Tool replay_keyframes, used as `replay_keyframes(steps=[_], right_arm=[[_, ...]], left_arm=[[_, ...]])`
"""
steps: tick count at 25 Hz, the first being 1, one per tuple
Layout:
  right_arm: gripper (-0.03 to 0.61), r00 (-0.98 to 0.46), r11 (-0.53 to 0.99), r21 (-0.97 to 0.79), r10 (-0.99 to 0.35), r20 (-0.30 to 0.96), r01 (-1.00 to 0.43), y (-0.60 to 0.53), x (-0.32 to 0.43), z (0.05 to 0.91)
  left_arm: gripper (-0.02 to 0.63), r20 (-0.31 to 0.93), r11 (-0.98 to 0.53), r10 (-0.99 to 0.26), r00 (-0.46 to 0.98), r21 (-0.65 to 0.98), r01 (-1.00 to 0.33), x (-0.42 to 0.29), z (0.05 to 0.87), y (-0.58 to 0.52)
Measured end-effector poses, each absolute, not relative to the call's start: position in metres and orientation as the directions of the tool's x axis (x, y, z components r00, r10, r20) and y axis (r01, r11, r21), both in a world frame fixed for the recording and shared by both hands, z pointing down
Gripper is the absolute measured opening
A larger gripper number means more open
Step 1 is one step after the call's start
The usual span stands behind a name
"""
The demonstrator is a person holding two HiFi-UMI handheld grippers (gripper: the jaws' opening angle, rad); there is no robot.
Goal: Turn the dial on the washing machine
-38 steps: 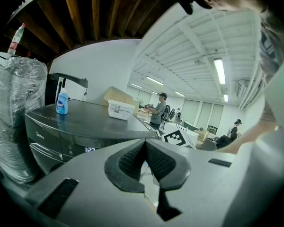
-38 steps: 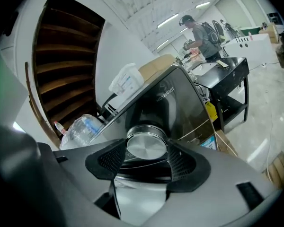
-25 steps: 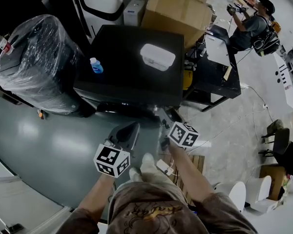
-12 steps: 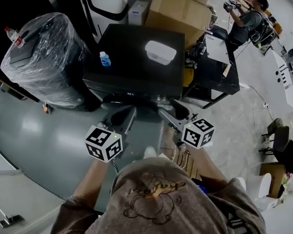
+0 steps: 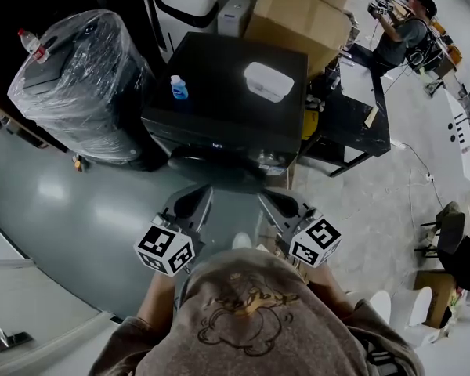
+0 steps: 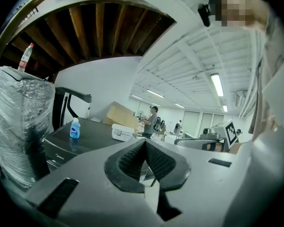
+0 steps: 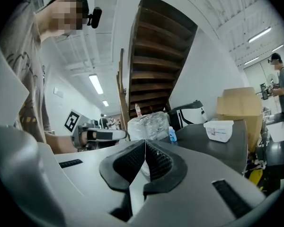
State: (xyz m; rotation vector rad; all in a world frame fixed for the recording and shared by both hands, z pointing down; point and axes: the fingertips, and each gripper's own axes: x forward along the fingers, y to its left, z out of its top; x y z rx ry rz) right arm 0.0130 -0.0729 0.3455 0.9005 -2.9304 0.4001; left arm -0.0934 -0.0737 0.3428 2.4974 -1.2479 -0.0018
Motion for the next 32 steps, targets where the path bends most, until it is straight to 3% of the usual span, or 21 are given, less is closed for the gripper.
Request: replay_keyframes(steps=[8,32], right_arm=[[0.000,-0.759,0.729,-0.219,-0.642,0.111,-0.649,-0.087,0.020,0.366],[0.002,-0.760,0.726,-0.230,-0.636,0.132,-0.648,-0.081,0.009,0.392]], left_arm=[[-0.008,0.124,-0.519,-0.822,0.556,0.239,-0.821,-0.107,0.360,-0.074],[-0.008,0.121,-0.451,-0.862,0.492,0.258,-0.854,-0.117,0.387,-0.064]])
